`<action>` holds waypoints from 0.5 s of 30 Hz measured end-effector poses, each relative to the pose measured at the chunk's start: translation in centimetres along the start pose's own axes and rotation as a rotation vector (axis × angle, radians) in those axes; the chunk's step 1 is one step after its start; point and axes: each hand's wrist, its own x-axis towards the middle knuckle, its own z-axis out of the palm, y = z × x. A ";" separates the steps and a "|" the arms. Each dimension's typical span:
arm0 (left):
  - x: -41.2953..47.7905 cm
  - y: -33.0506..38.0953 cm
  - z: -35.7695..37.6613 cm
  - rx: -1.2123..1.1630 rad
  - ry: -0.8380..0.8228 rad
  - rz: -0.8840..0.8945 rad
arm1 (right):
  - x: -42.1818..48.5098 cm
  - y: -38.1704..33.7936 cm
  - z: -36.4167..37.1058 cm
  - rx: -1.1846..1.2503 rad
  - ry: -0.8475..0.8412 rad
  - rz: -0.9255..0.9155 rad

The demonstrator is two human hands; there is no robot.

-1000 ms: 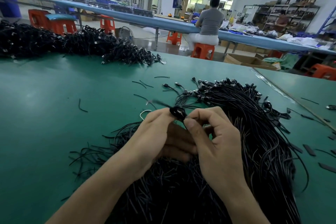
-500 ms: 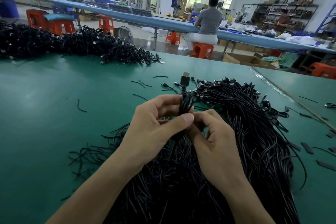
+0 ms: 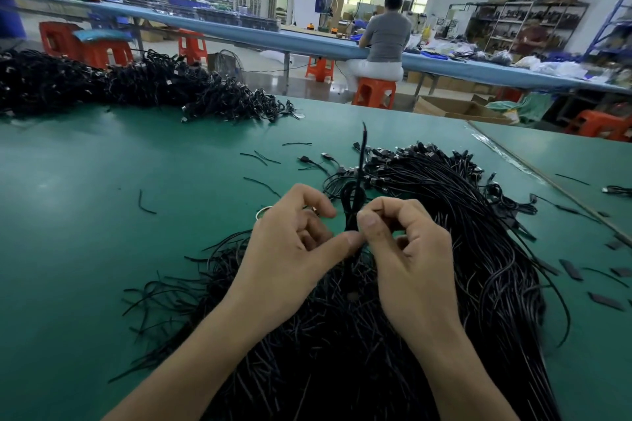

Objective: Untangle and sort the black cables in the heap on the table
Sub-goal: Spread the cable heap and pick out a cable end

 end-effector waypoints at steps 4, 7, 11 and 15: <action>0.1 -0.3 0.1 -0.217 0.009 -0.139 | -0.1 -0.6 0.2 0.049 -0.029 -0.015; 0.3 -0.2 0.0 -0.337 -0.008 -0.140 | 0.0 -0.8 0.2 0.078 -0.077 -0.009; 0.8 0.0 -0.6 -0.455 0.024 -0.214 | -0.1 -0.6 0.3 -0.026 -0.180 0.021; 0.7 -0.2 -1.0 -0.237 -0.012 -0.141 | -0.2 -0.2 0.5 -0.088 -0.245 0.074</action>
